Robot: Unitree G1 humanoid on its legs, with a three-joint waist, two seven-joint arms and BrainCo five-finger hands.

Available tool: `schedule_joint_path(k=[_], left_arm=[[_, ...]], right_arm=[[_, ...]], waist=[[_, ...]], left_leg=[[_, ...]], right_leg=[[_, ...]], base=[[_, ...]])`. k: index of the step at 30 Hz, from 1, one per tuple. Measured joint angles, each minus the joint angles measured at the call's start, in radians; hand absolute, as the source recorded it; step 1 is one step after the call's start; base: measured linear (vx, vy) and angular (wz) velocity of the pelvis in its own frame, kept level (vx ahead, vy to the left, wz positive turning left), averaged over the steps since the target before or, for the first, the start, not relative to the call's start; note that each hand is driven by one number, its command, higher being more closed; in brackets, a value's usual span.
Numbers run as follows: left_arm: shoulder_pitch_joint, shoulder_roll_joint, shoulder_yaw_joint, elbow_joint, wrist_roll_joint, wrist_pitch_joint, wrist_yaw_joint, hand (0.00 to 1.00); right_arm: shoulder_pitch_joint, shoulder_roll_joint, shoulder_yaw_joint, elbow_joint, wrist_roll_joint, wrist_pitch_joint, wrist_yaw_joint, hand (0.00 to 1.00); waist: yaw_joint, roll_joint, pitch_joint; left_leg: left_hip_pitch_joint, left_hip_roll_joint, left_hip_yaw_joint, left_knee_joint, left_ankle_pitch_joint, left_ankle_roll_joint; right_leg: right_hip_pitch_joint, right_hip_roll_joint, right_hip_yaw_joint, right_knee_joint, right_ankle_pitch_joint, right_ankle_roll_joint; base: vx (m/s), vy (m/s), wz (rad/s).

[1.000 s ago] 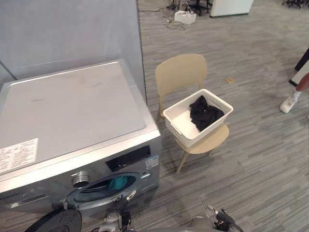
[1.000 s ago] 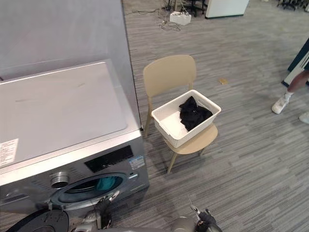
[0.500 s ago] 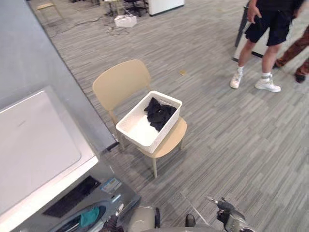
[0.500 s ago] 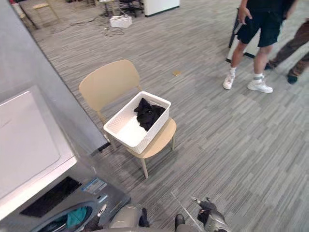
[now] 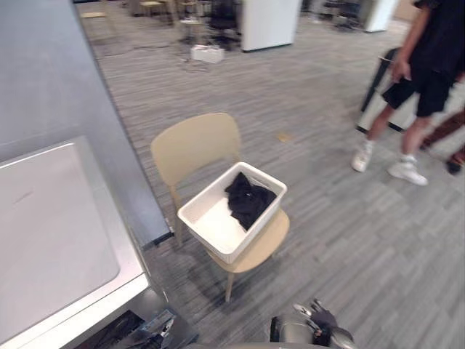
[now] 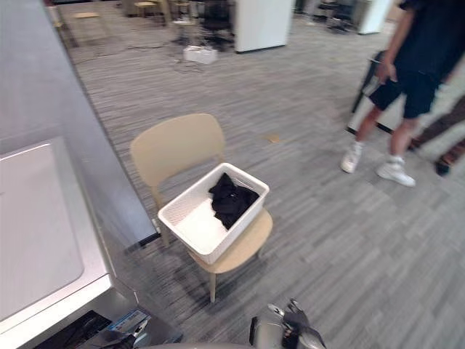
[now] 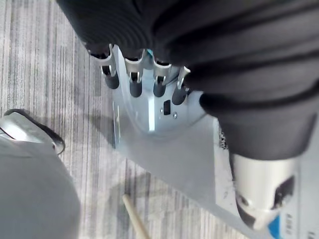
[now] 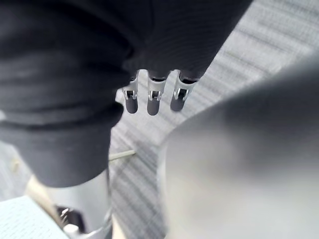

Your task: Pick up the laundry basket with both hands and put the clothes into the washing machine.

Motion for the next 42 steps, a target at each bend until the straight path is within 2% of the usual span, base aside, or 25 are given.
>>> schedule_joint_path(k=[1, 3, 5, 6, 7, 9, 10, 12, 13, 14, 15, 17, 18, 21, 23, 25, 28, 30, 32, 34, 37, 39, 40, 41, 42], left_arm=[[-0.014, -0.015, 0.002, -0.002, 0.0, 0.0, 0.004, 0.0], [-0.022, -0.028, 0.002, -0.002, 0.001, -0.001, 0.005, 0.0], [-0.025, -0.003, 0.012, -0.002, 0.001, -0.012, 0.052, 0.0], [-0.023, 0.03, 0.017, -0.005, 0.004, -0.016, 0.063, 0.0], [-0.015, 0.056, 0.041, -0.005, 0.013, -0.022, 0.072, 0.0], [-0.009, 0.03, 0.059, -0.004, 0.027, -0.025, 0.047, 0.0], [-0.012, -0.01, 0.068, -0.001, 0.027, -0.026, 0.025, 0.0], [-0.021, -0.067, 0.087, -0.002, 0.023, -0.028, 0.012, 0.0], [-0.018, -0.086, 0.093, -0.009, 0.02, -0.033, -0.003, 0.0], [-0.02, -0.076, 0.085, 0.0, 0.021, -0.042, -0.006, 0.0], [-0.019, -0.073, 0.083, 0.003, 0.021, -0.04, -0.008, 0.0], [-0.018, -0.057, 0.036, 0.022, 0.023, -0.042, -0.009, 0.0], [-0.008, -0.045, -0.021, 0.027, 0.025, -0.042, -0.01, 0.0], [-0.01, -0.021, -0.069, 0.041, 0.035, -0.041, -0.021, 0.0], [-0.008, -0.01, -0.051, 0.039, 0.036, -0.041, -0.022, 0.0], [-0.01, -0.014, -0.003, 0.04, 0.036, -0.039, -0.021, 0.0], [-0.015, -0.025, 0.0, 0.04, 0.033, -0.04, -0.02, 0.0], [-0.018, -0.038, -0.003, 0.04, 0.032, -0.04, -0.021, 0.0], [-0.026, -0.015, -0.041, 0.036, 0.032, -0.04, -0.019, 0.0], [-0.023, 0.004, -0.06, 0.034, 0.032, -0.04, -0.018, 0.0], [-0.029, 0.017, -0.082, 0.035, 0.038, -0.042, -0.017, 0.0], [-0.039, 0.01, -0.082, 0.033, 0.044, -0.044, -0.014, 0.0], [-0.034, 0.016, -0.097, 0.029, 0.045, -0.047, -0.008, 0.0], [-0.028, 0.04, -0.127, 0.031, 0.065, -0.049, -0.007, 0.0], [-0.026, 0.054, -0.14, 0.037, 0.076, -0.049, -0.007, 0.0]], right_arm=[[0.01, -0.008, -0.033, -0.001, 0.007, 0.005, -0.001, 0.0], [0.013, -0.009, -0.027, 0.005, 0.014, 0.006, -0.001, 0.0], [0.018, 0.005, -0.027, 0.009, 0.015, 0.008, -0.004, 0.0], [0.021, 0.014, -0.021, 0.018, 0.018, 0.012, -0.016, 0.0], [0.024, 0.022, -0.035, 0.038, 0.024, 0.02, -0.02, 0.0], [-0.007, -0.021, -0.036, 0.055, 0.027, 0.027, -0.018, 0.0], [-0.02, -0.027, -0.046, 0.066, 0.024, 0.028, -0.018, 0.0], [-0.023, -0.03, -0.04, 0.08, 0.025, 0.028, -0.018, 0.0], [-0.03, -0.025, -0.032, 0.082, 0.023, 0.025, -0.018, 0.0], [-0.049, -0.023, -0.035, 0.1, 0.034, 0.022, -0.02, 0.0], [-0.06, -0.029, -0.036, 0.11, 0.037, 0.021, -0.021, 0.0], [-0.066, -0.059, -0.048, 0.122, 0.059, 0.016, -0.024, 0.0], [-0.067, -0.082, -0.053, 0.125, 0.067, 0.015, -0.029, 0.0], [-0.076, -0.082, -0.075, 0.126, 0.077, 0.011, -0.04, 0.0], [-0.096, -0.056, -0.076, 0.124, 0.091, 0.012, -0.041, 0.0], [-0.109, -0.006, -0.038, 0.096, 0.098, 0.004, -0.043, 0.0], [-0.095, 0.042, 0.063, 0.019, 0.114, 0.003, -0.04, 0.0], [-0.079, 0.057, 0.132, -0.097, 0.124, -0.001, -0.038, 0.0], [-0.024, 0.068, 0.18, -0.287, 0.119, -0.002, -0.039, 0.0], [0.014, 0.067, 0.183, -0.408, 0.094, -0.003, -0.045, 0.0], [0.029, 0.048, 0.077, -0.565, 0.094, -0.017, -0.072, 0.0], [0.029, 0.031, 0.015, -0.645, 0.093, -0.03, -0.106, 0.0], [0.027, 0.027, -0.018, -0.676, 0.093, -0.042, -0.124, 0.0], [0.023, 0.023, -0.037, -0.698, 0.089, -0.05, -0.143, 0.0], [0.02, 0.015, -0.043, -0.708, 0.086, -0.05, -0.151, 0.0]], waist=[[-0.004, 0.012, 0.001], [-0.029, 0.028, -0.008], [-0.041, 0.029, -0.017], [-0.041, 0.016, -0.027], [-0.037, 0.011, -0.051], [-0.029, 0.068, -0.054], [-0.038, 0.073, -0.056], [-0.054, 0.067, -0.054], [-0.058, 0.065, -0.052], [-0.056, 0.064, -0.051], [-0.056, 0.063, -0.05], [-0.057, 0.061, -0.049], [-0.056, 0.061, -0.049], [-0.057, 0.056, -0.053], [-0.052, 0.017, -0.056], [-0.053, 0.002, -0.053], [-0.054, 0.006, -0.056], [-0.058, 0.026, -0.059], [-0.066, -0.004, -0.039], [-0.093, -0.025, -0.034], [-0.114, -0.042, -0.037], [-0.116, -0.035, -0.038], [-0.114, -0.04, -0.041], [-0.111, -0.078, -0.056], [-0.11, -0.081, -0.062]], left_leg=[[-0.001, 0.013, -0.057, 0.003, -0.003, -0.02], [-0.009, 0.043, -0.132, 0.027, -0.023, -0.055], [-0.01, 0.101, -0.203, 0.058, -0.061, -0.124], [-0.01, 0.125, -0.225, 0.054, -0.072, -0.154], [-0.003, 0.167, -0.247, 0.042, -0.075, -0.187], [-0.024, 0.255, -0.24, 0.05, -0.014, -0.259], [-0.059, 0.272, -0.234, 0.083, 0.096, -0.243], [-0.116, 0.289, -0.192, 0.162, 0.207, -0.214], [-0.177, 0.327, -0.095, 0.24, 0.289, -0.17], [-0.22, 0.38, 0.024, 0.294, 0.319, -0.144], [-0.237, 0.391, 0.081, 0.319, 0.305, -0.136], [-0.26, 0.354, 0.225, 0.327, 0.21, -0.165], [-0.256, 0.275, 0.352, 0.26, 0.158, -0.14], [-0.223, 0.208, 0.427, 0.04, 0.117, -0.09], [-0.192, 0.141, 0.411, -0.12, 0.212, -0.075], [-0.148, 0.103, 0.384, -0.222, 0.27, -0.067], [-0.112, 0.1, 0.371, -0.24, 0.27, -0.064], [-0.105, 0.122, 0.379, -0.25, 0.269, -0.063], [-0.076, 0.122, 0.392, -0.238, 0.26, -0.053], [-0.064, 0.128, 0.378, -0.215, 0.247, -0.055], [-0.07, 0.141, 0.354, -0.201, 0.245, -0.065], [-0.082, 0.156, 0.331, -0.193, 0.243, -0.09], [-0.087, 0.171, 0.313, -0.191, 0.245, -0.118], [-0.102, 0.166, 0.28, -0.197, 0.238, -0.156], [-0.107, 0.172, 0.262, -0.207, 0.239, -0.173]], right_leg=[[0.01, -0.039, 0.054, -0.176, 0.016, -0.046], [0.074, -0.051, 0.165, -0.43, 0.043, -0.061], [0.164, -0.052, 0.281, -0.667, 0.13, -0.001], [0.19, -0.063, 0.256, -0.721, 0.205, 0.091], [0.206, -0.062, 0.175, -0.714, 0.129, 0.144], [0.225, 0.0, 0.09, -0.7, 0.083, 0.135], [0.262, 0.012, 0.026, -0.707, 0.068, 0.105], [0.326, 0.016, -0.044, -0.741, 0.055, 0.075], [0.376, 0.034, -0.093, -0.78, 0.048, 0.049], [0.412, 0.048, -0.131, -0.816, 0.059, 0.016], [0.43, 0.054, -0.152, -0.838, 0.068, 0.002], [0.49, 0.057, -0.217, -0.91, 0.09, -0.019], [0.514, 0.057, -0.278, -0.955, 0.094, -0.02], [0.506, 0.062, -0.336, -0.983, 0.092, -0.02], [0.493, 0.042, -0.332, -1.019, 0.116, -0.024], [0.524, 0.026, -0.351, -1.046, 0.143, -0.026], [0.53, 0.016, -0.369, -0.981, 0.141, -0.029], [0.406, -0.002, -0.349, -0.74, 0.135, -0.035], [0.272, -0.035, -0.255, -0.459, 0.157, -0.013], [0.219, -0.022, -0.147, -0.338, 0.173, -0.002], [0.207, -0.049, -0.147, -0.436, 0.149, -0.031], [0.217, -0.083, -0.146, -0.554, 0.139, -0.048], [0.249, -0.085, -0.143, -0.671, 0.172, -0.049], [0.284, -0.08, -0.126, -0.769, 0.216, 0.014], [0.311, -0.071, -0.131, -0.812, 0.189, 0.047]], base=[[0.33, -0.24, 1.32], [0.19, -0.274, 1.23], [0.23, -0.54, 1.27], [0.27, -0.757, 0.99], [0.23, -0.666, 0.71], [0.17, -0.572, 0.55], [0.15, -0.584, 0.8], [0.14, -0.539, 0.99], [0.1, -0.45, 0.93], [0.04, -0.262, 0.7], [0.03, -0.271, 0.65], [-0.01, -0.223, 0.82], [-0.06, -0.088, 0.9], [-0.03, -0.018, 0.78], [0.02, 0.005, 0.51], [0.1, 0.06, 0.41], [0.08, 0.038, 0.19], [0.05, 0.037, -0.12], [0.01, 0.013, -0.06], [0.07, -0.081, 0.28], [0.05, -0.143, 0.32], [0.03, -0.233, 0.26], [0.07, -0.344, 0.28], [0.02, -0.367, 0.26], [0.01, -0.404, 0.19]])
